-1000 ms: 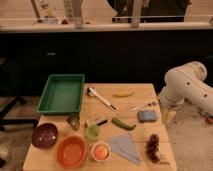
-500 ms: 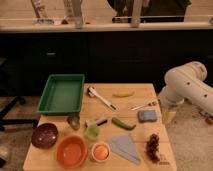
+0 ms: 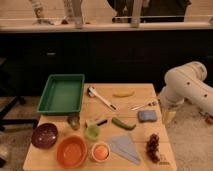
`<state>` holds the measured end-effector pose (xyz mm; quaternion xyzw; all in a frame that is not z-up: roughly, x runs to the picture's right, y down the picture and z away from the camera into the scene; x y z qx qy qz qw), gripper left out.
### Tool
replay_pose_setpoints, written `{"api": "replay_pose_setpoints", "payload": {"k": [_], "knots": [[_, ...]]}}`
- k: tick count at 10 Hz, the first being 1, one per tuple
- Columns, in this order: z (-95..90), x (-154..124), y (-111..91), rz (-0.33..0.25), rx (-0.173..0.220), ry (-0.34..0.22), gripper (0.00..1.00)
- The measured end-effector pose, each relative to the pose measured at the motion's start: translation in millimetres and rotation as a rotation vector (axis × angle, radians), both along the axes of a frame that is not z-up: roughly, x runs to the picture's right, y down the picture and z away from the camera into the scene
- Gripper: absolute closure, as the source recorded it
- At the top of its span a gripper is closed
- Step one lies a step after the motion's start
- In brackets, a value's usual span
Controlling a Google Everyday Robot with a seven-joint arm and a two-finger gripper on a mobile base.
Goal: Wipe red bowl with sponge
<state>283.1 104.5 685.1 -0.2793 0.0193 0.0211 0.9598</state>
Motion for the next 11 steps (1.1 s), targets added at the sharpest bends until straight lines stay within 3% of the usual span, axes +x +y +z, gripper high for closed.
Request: {"api": "replay_pose_setpoints", "payload": {"k": [3, 6, 11], "knots": [[4.9, 3.7, -0.4, 0.010, 0.000, -0.003, 0.20], [32.7, 25.7, 9.8, 0.031, -0.006, -0.023, 0.20], [69.4, 27.7, 18.1, 0.050, -0.032, -0.101, 0.20]]}}
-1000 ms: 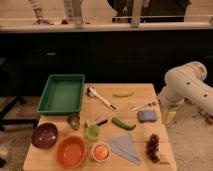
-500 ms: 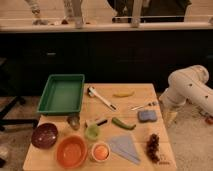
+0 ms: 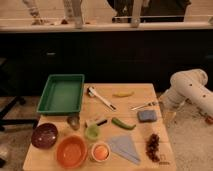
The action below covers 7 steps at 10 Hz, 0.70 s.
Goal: Wipe red bowl with sponge
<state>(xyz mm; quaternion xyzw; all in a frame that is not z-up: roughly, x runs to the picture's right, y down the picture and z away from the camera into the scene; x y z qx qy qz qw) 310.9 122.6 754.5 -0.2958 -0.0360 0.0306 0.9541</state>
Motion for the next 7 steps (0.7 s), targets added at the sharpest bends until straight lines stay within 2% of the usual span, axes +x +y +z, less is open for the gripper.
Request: {"api": "replay_pose_setpoints", "payload": {"k": [3, 7], "knots": [[20.7, -1.9, 3.9, 0.031, -0.032, -0.046, 0.20], [43.3, -7.5, 15.1, 0.048, -0.102, -0.083, 0.20]]}}
